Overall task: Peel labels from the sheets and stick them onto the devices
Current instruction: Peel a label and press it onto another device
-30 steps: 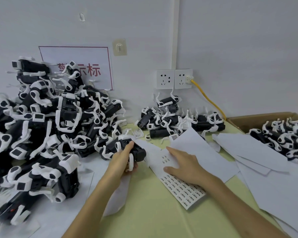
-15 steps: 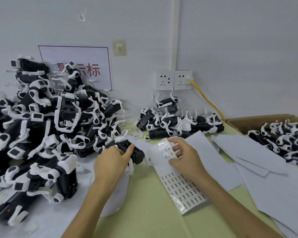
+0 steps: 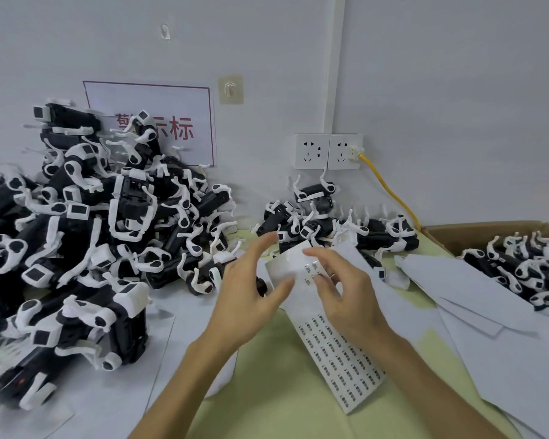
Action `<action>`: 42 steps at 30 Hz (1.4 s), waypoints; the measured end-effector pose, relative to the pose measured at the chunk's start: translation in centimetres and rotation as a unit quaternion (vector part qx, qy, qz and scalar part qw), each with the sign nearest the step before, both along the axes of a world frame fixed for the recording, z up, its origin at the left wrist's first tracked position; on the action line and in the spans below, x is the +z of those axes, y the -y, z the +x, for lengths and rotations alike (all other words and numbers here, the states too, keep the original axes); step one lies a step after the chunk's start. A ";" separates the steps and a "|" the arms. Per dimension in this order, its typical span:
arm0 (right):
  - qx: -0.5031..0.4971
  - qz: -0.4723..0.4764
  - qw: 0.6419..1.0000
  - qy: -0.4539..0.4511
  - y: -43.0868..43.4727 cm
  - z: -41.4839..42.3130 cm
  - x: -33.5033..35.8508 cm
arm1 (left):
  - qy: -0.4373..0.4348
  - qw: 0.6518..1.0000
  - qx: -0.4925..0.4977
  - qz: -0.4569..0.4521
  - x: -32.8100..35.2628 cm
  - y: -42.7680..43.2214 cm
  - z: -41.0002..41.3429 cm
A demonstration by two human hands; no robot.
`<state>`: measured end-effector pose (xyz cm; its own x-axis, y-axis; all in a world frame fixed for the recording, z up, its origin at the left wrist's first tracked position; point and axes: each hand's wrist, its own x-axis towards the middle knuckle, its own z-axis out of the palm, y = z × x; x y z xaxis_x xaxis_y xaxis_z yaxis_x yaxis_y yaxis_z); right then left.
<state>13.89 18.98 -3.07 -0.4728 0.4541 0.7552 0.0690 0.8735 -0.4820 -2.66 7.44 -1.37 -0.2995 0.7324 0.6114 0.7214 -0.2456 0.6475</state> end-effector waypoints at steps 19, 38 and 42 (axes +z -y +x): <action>0.027 0.057 0.997 -0.045 1.5 -1.0 -0.3 | 0.201 0.962 -0.177 -0.056 1.0 0.5 -1.0; -0.012 0.102 0.992 -0.068 1.9 -1.0 -0.2 | 0.220 0.962 -0.153 -0.049 1.2 0.6 0.0; -0.019 0.098 0.993 -0.056 2.1 -0.9 0.1 | 0.207 0.971 -0.119 -0.035 0.7 0.2 0.1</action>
